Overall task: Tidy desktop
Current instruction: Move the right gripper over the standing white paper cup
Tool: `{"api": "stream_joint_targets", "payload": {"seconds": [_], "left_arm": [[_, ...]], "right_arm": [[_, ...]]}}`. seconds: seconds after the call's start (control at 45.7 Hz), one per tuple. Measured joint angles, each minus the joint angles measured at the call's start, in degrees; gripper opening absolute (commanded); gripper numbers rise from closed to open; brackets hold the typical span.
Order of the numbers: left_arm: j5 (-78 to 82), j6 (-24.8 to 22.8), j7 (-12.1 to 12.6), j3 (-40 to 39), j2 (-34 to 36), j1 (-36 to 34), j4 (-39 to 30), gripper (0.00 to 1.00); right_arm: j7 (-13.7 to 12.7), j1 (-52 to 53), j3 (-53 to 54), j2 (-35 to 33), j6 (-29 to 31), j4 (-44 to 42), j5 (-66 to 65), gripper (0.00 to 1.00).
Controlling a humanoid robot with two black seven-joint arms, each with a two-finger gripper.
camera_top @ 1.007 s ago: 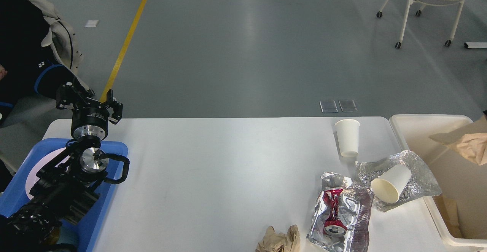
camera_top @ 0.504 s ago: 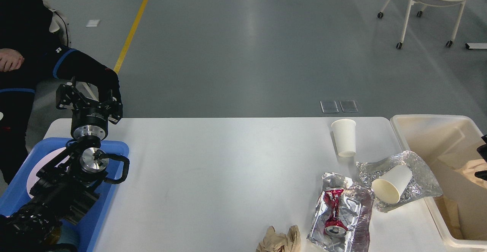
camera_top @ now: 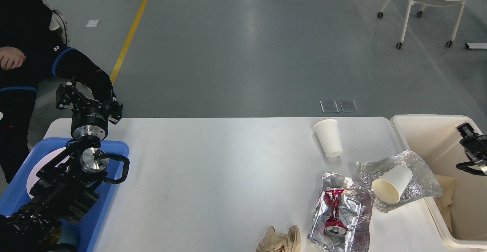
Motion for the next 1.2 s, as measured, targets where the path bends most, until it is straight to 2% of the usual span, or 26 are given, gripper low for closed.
{"api": "stream_joint_targets", "payload": {"seconds": [0.153,0.175,0.372,0.504,0.701,0.876,1.204], "left_arm": [[0.0,0.0,0.0,0.0,0.0,0.0,0.0,0.98],[0.0,0.0,0.0,0.0,0.0,0.0,0.0,0.98],[0.0,0.0,0.0,0.0,0.0,0.0,0.0,0.98],[0.0,0.0,0.0,0.0,0.0,0.0,0.0,0.98],[0.0,0.0,0.0,0.0,0.0,0.0,0.0,0.98],[0.0,0.0,0.0,0.0,0.0,0.0,0.0,0.98],[0.0,0.0,0.0,0.0,0.0,0.0,0.0,0.98]], "right_arm": [[-0.1,8.6,-1.8,-0.7,0.8,8.6,-0.6,1.0],[-0.1,13.3,-3.0,-0.9,1.9,13.1,-0.6,1.0],[0.0,33.0,-12.4,1.4,10.2,30.2,-0.7,1.0],[0.0,45.6,-15.2,3.1,15.5,46.9,-2.3,1.0],[0.0,61.0,-20.1,8.9,23.7,65.4,-4.3,1.0],[0.0,64.9,-19.1,10.4,30.6,72.0,-7.2,1.0],[-0.2,64.6,-18.8,10.4,31.8,72.9,-7.5,1.0]]}}
